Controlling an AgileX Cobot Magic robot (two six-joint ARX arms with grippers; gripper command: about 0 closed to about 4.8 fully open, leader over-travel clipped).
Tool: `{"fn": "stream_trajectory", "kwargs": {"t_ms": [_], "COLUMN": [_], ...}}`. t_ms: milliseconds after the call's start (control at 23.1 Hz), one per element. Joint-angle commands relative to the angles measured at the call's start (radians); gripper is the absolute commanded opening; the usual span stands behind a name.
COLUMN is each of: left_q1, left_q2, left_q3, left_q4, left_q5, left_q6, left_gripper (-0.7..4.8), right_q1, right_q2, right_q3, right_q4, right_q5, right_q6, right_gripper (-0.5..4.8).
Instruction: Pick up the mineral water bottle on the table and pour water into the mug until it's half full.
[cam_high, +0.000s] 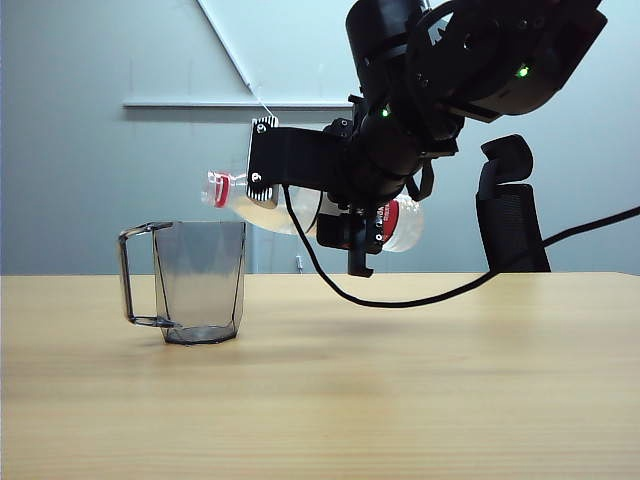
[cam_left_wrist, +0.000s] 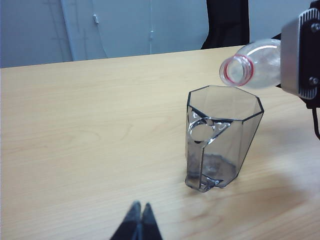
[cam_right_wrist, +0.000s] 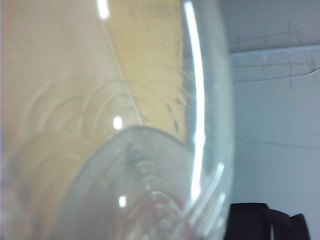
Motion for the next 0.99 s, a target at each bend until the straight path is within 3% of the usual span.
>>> {"fn": "stream_trajectory", "kwargs": {"t_ms": [43, 994], "left_q1": [0.0, 0.0], "left_q2": [0.002, 0.002], "left_q3": [0.002, 0.002], "left_q4": [0.006, 0.006], "left_q5": [0.003, 0.003], "left_q6": [-0.003, -0.003], "left_gripper": [-0.02, -0.02], "right_q1": [0.002, 0.002], "right_q2": [-0.013, -0.014], "right_q3": [0.01, 0.01], "right_q4": [0.066, 0.114], "right_q5": [0.01, 0.092], "right_q6": [-0.037, -0.163], "right_gripper": [2.74, 2.74]}}
